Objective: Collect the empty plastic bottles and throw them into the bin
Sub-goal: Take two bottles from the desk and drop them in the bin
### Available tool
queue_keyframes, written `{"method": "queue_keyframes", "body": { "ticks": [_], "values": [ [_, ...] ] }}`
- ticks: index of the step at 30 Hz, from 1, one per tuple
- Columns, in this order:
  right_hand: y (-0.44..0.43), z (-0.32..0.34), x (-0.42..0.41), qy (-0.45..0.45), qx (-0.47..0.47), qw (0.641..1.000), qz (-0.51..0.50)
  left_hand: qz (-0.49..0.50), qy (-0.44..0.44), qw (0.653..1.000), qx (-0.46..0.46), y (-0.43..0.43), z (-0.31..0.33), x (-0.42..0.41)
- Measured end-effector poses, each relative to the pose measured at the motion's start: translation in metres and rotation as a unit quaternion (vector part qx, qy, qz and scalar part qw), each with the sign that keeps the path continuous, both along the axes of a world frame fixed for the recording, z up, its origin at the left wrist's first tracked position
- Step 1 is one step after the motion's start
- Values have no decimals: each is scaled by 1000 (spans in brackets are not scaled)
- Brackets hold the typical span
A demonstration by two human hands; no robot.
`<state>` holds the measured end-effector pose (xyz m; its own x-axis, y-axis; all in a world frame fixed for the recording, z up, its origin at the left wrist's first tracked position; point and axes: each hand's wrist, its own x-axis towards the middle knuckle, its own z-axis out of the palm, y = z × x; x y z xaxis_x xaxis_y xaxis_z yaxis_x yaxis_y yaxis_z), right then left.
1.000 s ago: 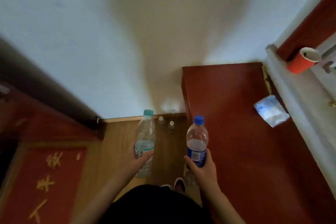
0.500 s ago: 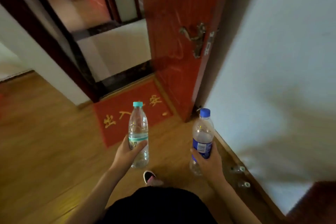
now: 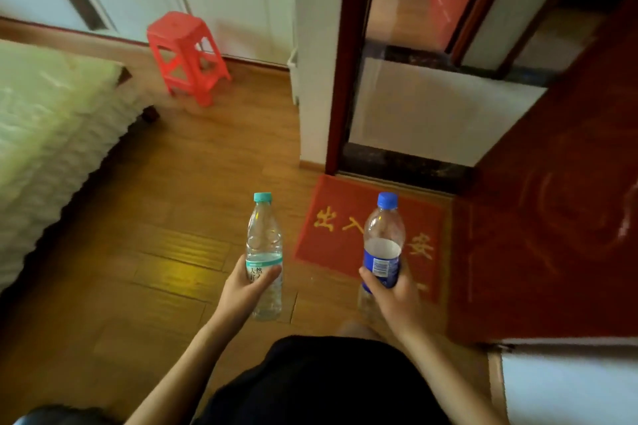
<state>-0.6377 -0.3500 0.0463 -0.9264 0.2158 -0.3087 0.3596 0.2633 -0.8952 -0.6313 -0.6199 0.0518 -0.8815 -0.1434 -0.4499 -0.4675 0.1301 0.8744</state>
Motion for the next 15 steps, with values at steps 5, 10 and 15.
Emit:
{"method": "queue_keyframes", "body": {
  "ticks": [5, 10, 15],
  "values": [
    [-48, -5, -84, -6, -16, 995, 101, 123, -33, 992, 0, -36, -11, -13],
    [-96, -23, -186, -24, -33, 984, 175, 200, -54, 978, -1, -68, -25, -72],
    [-141, -24, -311, -21, -43, 974, 220, 260, -39, 965, 0, -106, -11, -177]
  ]
}}
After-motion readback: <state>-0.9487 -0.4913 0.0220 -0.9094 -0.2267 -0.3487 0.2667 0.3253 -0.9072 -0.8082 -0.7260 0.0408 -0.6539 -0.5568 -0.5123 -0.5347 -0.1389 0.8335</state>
